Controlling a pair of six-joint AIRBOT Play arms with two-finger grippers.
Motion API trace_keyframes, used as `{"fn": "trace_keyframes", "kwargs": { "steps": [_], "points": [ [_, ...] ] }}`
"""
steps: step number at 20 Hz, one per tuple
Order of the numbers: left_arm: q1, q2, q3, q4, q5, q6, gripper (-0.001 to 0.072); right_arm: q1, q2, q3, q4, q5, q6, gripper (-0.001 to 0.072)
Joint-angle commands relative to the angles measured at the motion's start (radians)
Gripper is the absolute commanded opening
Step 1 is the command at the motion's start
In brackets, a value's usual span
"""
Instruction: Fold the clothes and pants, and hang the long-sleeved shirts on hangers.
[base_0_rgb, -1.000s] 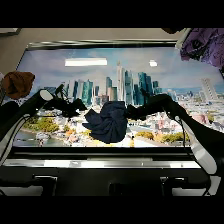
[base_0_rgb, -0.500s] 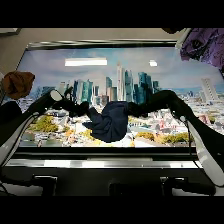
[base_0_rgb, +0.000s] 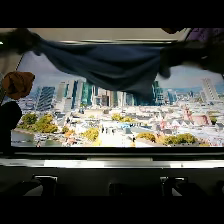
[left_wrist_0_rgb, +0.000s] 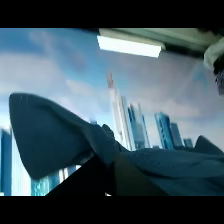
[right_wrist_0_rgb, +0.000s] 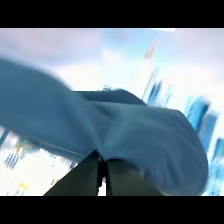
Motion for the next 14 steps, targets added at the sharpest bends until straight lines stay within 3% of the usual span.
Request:
{"fn": "trace_keyframes", "kwargs": {
  "steps": [1, 4, 7, 12, 14],
  "points": [
    [0.01, 0.179, 0.082, 0.074, -0.012, 0.001, 0.0014, 0.0, 0.175, 0.1, -0.146, 0.001, 0.052, 0.0033],
    [0.01, 0.29, 0.081, 0.076, -0.074, -0.015, 0.0014, 0.0, 0.28, 0.1, -0.209, 0.006, 0.119, 0.0033],
    [0.01, 0.314, 0.08, 0.098, -0.125, -0.089, 0.0014, 0.0, 0.288, 0.1, -0.238, 0.04, 0.197, 0.0033],
    [0.01, 0.179, -0.026, 0.161, -0.133, -0.103, 0.0014, 0.0, 0.054, 0.1, -0.227, -0.006, 0.363, 0.0034],
    [0.01, 0.064, -0.089, 0.161, -0.133, -0.103, 0.0014, 0.0, -0.106, 0.1, -0.185, -0.068, 0.375, 0.0034]
  ]
}}
